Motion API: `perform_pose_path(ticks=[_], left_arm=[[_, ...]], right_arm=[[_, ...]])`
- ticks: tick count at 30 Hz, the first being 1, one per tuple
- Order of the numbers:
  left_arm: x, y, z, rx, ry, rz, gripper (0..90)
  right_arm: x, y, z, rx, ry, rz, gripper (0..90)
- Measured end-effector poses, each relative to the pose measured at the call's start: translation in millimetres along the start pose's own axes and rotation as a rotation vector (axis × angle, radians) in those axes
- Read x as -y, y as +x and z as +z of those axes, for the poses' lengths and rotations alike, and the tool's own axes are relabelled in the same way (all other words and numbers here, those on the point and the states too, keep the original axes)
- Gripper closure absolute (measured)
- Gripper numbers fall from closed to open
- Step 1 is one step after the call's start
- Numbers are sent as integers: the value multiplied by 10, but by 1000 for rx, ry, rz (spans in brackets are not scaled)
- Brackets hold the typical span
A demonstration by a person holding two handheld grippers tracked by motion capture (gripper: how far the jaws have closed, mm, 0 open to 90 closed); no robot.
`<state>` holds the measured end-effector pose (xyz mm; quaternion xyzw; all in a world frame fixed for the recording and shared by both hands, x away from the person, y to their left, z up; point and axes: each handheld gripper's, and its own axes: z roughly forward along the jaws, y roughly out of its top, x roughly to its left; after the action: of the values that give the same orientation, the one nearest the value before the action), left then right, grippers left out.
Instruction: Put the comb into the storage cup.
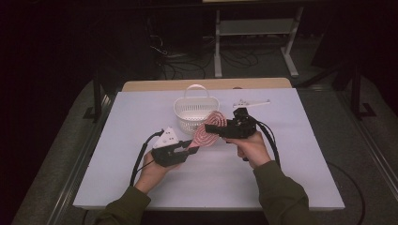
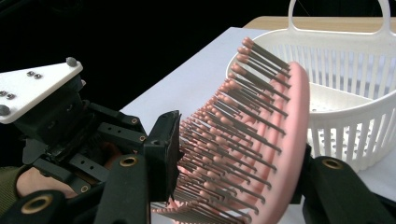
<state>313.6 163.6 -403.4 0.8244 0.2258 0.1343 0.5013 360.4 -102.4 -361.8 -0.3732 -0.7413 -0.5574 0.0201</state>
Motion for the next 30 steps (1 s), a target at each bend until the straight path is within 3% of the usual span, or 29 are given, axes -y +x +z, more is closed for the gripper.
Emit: perform_pose_path(ticks=[30], left_arm=[[12, -7, 36, 32, 16, 11, 706]], right_arm=[[-8, -29, -34, -87, -25, 48, 622]])
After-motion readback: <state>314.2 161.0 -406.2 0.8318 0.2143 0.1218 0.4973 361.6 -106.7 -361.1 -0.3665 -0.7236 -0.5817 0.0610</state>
